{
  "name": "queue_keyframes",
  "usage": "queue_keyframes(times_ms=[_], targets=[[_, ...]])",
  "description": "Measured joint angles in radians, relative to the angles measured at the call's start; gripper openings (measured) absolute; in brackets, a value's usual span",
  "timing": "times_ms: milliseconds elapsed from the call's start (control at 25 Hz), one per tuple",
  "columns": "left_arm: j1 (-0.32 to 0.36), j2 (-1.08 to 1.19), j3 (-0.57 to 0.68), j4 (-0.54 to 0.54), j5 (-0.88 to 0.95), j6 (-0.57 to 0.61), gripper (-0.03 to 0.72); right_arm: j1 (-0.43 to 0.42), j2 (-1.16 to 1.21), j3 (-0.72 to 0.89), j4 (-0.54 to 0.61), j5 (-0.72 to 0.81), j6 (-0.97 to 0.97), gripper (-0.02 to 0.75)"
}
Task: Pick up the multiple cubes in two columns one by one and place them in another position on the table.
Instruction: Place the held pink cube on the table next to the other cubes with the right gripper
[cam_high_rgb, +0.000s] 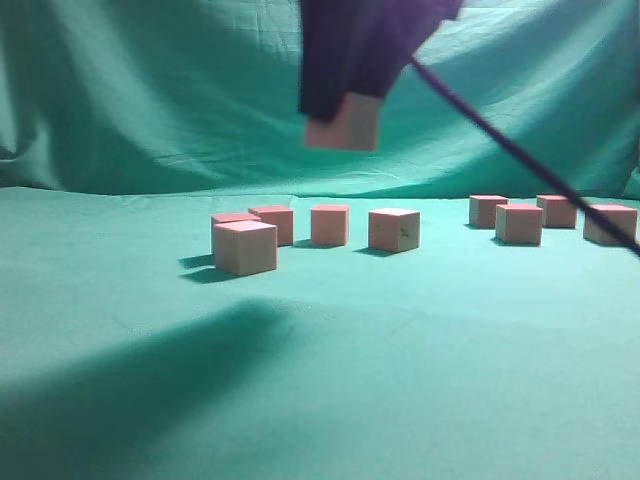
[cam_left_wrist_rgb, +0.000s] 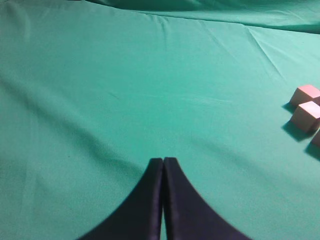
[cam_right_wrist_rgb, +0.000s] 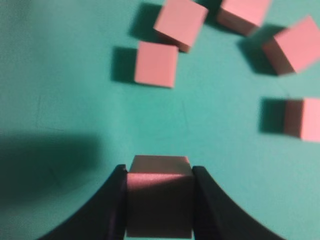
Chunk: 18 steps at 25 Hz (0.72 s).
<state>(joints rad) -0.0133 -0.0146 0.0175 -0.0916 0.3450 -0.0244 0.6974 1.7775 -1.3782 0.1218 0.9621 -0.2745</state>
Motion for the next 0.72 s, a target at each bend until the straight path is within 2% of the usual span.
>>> queue_keyframes(times_ms=[120, 400, 720], targets=[[0.000, 0.000, 0.000, 0.000, 0.000, 0.000, 0.000, 0.042, 0.069, -0.070, -0.036, 0.025, 0.000, 0.264], [0.000, 0.000, 0.000, 0.000, 0.000, 0.000, 0.000, 0.048, 0.237, -0.223, -0.079, 0.128, -0.030, 0.264], [0.000, 0.000, 0.000, 0.000, 0.000, 0.000, 0.000, 0.048, 0.324, -0.272, -0.096, 0.149, -0.054, 0.264]])
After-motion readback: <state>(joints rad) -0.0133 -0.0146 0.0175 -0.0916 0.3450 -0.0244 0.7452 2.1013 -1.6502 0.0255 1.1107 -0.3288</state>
